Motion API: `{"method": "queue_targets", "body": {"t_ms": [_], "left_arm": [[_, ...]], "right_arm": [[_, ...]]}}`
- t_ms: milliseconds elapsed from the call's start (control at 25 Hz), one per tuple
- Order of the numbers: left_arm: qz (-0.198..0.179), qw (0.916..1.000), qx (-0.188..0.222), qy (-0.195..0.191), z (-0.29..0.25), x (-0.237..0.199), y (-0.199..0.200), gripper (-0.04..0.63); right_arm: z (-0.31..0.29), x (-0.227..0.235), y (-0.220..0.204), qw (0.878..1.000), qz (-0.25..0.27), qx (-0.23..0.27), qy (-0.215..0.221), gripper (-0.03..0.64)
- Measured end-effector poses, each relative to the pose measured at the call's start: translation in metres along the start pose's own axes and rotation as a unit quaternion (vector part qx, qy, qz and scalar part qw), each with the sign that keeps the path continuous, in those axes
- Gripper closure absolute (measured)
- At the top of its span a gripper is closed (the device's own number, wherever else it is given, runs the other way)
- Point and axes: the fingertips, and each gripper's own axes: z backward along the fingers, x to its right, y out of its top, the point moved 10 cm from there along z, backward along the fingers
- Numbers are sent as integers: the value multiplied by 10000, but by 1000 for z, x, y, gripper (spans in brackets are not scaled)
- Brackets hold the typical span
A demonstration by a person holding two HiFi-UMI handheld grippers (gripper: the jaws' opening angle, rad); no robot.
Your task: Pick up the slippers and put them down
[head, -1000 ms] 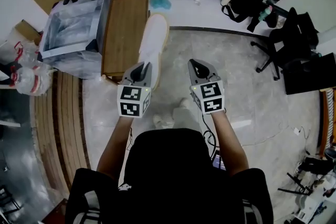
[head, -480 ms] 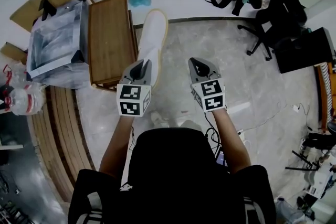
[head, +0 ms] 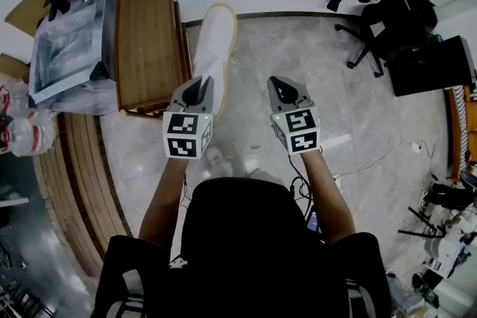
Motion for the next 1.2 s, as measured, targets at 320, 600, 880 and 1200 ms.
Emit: {"method": "queue_targets", "body": {"t_ms": [320,600,880,1200], "left_arm": [[-22,9998,-148,-116,-14,41,-11,575],[-145,9990,-277,-316,-27,85,-18,575],[-286,9975,-345,-548,-39,134,-24,575],[-451,9947,-454,-810,-47,195,-35,575]], "right_arm": [[25,22,-26,9999,-130,-61,-32,632],[59,48,-55,9992,-318,-124,-209,632],[98,71,-86,9978,-487,-175,-416,632],[146,95,-123,9952,-719,-192,-640,632]]}}
